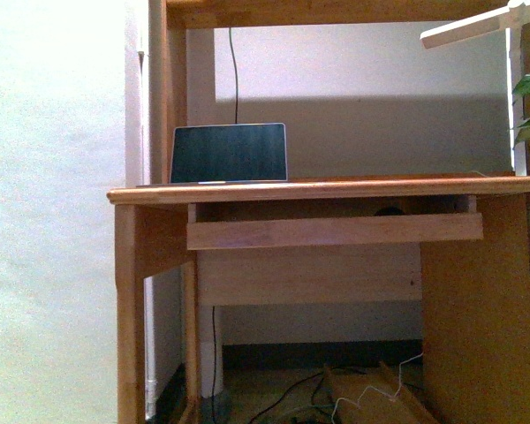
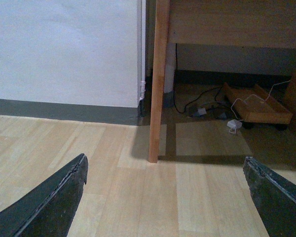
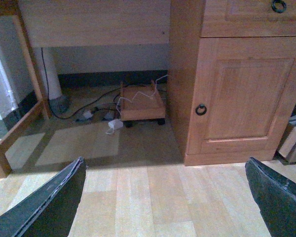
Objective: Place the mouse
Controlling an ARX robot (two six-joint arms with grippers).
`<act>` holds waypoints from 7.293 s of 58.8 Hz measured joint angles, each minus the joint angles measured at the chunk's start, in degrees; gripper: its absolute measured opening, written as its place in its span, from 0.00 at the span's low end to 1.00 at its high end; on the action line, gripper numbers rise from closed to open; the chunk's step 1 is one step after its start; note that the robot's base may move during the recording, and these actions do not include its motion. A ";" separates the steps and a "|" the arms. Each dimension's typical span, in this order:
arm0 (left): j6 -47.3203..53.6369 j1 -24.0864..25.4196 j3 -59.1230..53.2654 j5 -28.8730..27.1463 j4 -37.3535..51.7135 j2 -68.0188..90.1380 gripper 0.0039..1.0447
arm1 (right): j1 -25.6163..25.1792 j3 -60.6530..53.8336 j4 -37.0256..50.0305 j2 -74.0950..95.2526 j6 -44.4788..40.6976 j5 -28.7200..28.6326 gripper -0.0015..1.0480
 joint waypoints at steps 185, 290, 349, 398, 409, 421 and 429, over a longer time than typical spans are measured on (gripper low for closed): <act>91.38 -4.85 67.36 31.74 58.64 131.80 0.93 | -0.02 0.00 -0.04 0.00 0.00 -0.02 0.93; -5.90 -14.82 48.04 22.75 29.33 88.41 0.93 | -0.02 0.00 -0.04 0.00 0.00 -0.02 0.93; -0.17 -9.20 0.07 -8.59 0.94 1.07 0.08 | -0.26 4.35 11.74 17.29 14.43 -11.96 0.93; 0.02 -0.02 0.04 -0.11 0.02 0.22 0.35 | 24.72 33.05 29.44 74.88 -4.44 14.47 0.93; 0.02 -0.02 0.04 -0.13 0.02 0.22 0.62 | 24.22 38.25 25.68 81.40 -5.81 17.55 0.93; 0.02 -0.02 0.04 -0.13 0.02 0.22 0.93 | 22.86 41.66 23.06 86.79 -7.28 21.07 0.93; 0.09 -0.02 0.04 -0.11 0.02 0.22 0.93 | 20.90 44.68 21.40 89.50 -7.37 23.26 0.93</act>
